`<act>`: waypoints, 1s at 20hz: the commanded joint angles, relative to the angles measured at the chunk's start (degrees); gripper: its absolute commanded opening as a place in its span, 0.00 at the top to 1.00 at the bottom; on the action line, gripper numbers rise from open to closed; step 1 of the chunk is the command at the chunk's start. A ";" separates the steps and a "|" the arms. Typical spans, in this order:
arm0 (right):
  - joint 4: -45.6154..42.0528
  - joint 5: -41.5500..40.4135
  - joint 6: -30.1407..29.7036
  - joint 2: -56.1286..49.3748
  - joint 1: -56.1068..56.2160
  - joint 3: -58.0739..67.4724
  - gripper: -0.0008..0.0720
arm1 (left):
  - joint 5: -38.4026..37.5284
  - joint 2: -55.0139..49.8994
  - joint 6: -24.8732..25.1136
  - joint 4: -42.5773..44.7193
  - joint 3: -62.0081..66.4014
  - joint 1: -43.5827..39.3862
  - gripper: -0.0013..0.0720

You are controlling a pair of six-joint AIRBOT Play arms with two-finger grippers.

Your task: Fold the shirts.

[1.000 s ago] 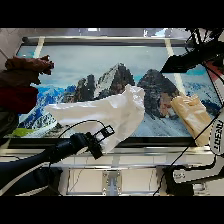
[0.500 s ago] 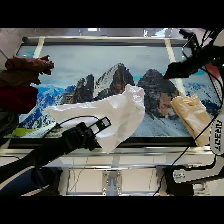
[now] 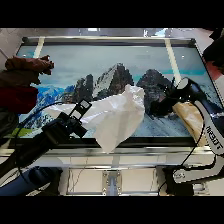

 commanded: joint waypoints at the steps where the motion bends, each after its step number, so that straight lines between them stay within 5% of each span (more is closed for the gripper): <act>1: 6.01 -11.04 -2.01 -0.02 0.02 -7.48 0.45 | -0.15 0.35 -0.87 0.52 0.07 2.71 0.97; 10: 10.14 -21.62 -4.13 -0.13 5.20 -7.48 0.45 | 1.75 0.15 -1.73 0.57 0.07 6.36 0.96; 16: 10.56 -19.45 -3.89 -2.93 7.78 -7.48 0.48 | 1.97 0.15 -1.70 0.57 0.07 6.34 0.96; 17: 10.67 -18.97 -3.96 -3.34 8.31 -7.48 0.63 | 1.97 0.15 -1.70 0.57 0.07 6.34 0.96; 18: 10.64 -19.02 -4.13 -3.39 8.90 -7.45 0.91 | 1.97 0.15 -1.70 0.70 0.07 6.36 0.96; 20: 10.88 -17.00 -4.61 -3.02 9.22 -6.21 0.96 | 1.92 0.24 -2.05 4.04 0.13 6.38 0.96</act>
